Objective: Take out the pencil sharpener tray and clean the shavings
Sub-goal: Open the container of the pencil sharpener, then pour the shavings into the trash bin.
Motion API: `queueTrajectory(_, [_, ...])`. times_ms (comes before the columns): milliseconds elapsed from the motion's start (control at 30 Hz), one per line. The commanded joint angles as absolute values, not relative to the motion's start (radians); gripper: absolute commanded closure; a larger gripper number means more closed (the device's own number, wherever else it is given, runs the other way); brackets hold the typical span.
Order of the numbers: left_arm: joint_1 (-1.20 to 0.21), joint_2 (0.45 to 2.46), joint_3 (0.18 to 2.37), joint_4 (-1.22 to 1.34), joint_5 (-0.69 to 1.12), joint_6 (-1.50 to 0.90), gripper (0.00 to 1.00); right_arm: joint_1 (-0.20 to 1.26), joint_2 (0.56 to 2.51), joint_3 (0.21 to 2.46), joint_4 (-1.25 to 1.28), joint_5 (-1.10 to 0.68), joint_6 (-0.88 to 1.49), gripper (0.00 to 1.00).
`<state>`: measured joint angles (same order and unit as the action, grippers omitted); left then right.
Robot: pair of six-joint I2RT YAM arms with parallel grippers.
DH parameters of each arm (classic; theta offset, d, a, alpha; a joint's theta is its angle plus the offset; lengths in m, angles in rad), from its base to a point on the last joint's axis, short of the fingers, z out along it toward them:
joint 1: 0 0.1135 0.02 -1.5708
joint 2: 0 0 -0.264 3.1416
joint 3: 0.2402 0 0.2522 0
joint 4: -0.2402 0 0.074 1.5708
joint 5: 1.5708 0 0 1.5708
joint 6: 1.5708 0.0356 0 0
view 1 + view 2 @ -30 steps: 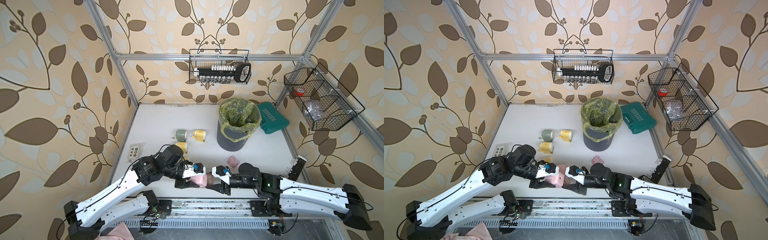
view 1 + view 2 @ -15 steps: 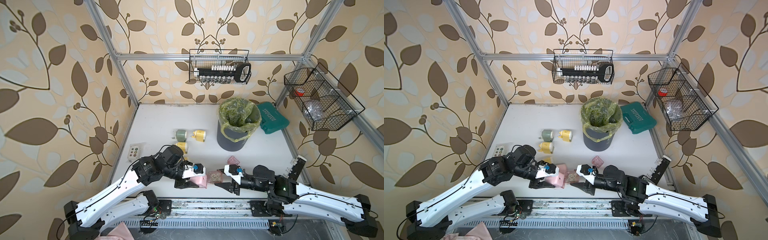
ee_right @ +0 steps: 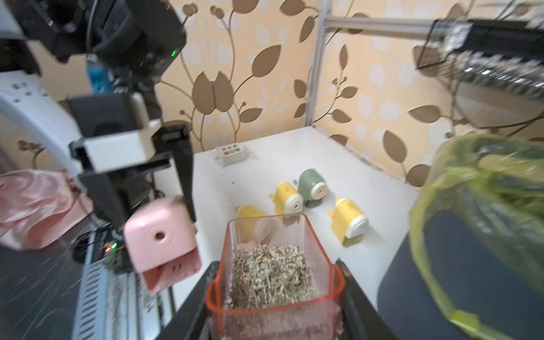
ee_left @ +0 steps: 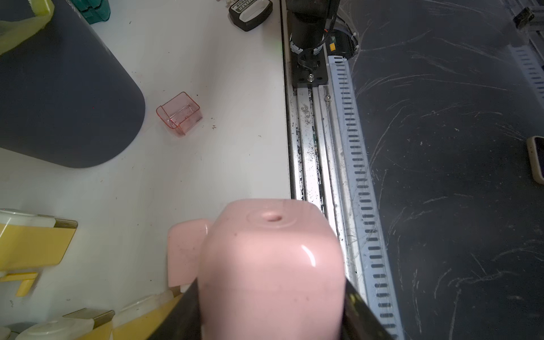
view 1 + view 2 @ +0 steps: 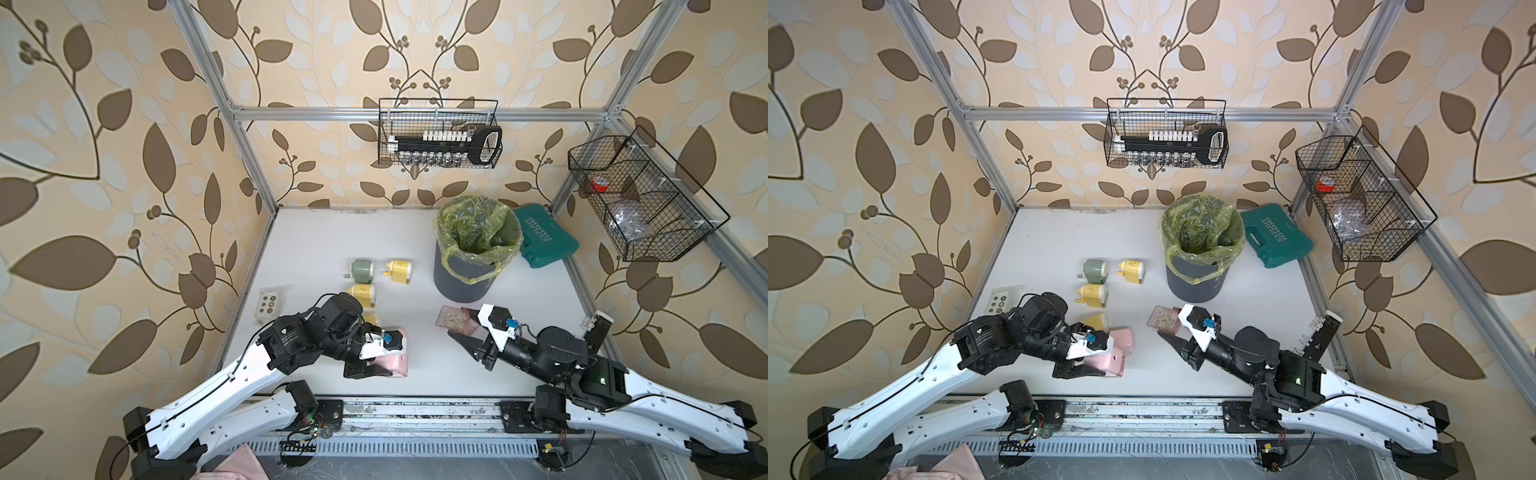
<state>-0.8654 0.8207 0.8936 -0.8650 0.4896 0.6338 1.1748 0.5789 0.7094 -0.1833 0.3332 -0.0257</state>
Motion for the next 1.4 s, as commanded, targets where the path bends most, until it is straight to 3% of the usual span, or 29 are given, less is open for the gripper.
queueTrajectory(0, [-0.876,0.834,0.896,-0.852,0.512,0.654,1.0,1.141,0.696,0.902,-0.211,0.529,-0.079,1.0])
queueTrajectory(133, [-0.876,0.834,0.894,-0.84,0.512,0.657,1.0,0.998,0.838,1.113,-0.312,0.473,-0.006,1.0])
queueTrajectory(200, [-0.876,0.835,0.895,-0.836,0.512,0.659,1.0,0.846,0.898,1.203,-0.366,0.387,0.122,1.0])
queueTrajectory(400, [-0.876,0.845,0.89,-0.833,0.519,0.666,1.0,0.335,1.126,1.464,-0.595,-0.122,0.653,1.0])
queueTrajectory(500, [-0.876,0.847,0.883,-0.836,0.517,0.672,1.0,0.184,1.213,1.496,-0.568,-0.379,0.933,1.0])
queueTrajectory(633, [-0.876,0.846,0.875,-0.831,0.511,0.677,1.0,0.129,1.285,1.479,-0.457,-0.564,1.205,1.0])
queueTrajectory(833, [-0.876,0.849,0.87,-0.83,0.499,0.693,1.0,0.122,1.286,1.36,-0.306,-0.655,1.545,1.0])
queueTrajectory(1167, [-0.876,0.904,0.911,-0.827,0.485,0.718,1.0,0.109,1.271,1.304,-0.261,-0.744,1.73,1.0])
queueTrajectory(1367, [-0.876,0.937,0.941,-0.821,0.485,0.732,1.0,0.098,1.263,1.213,-0.078,-0.79,1.887,1.0])
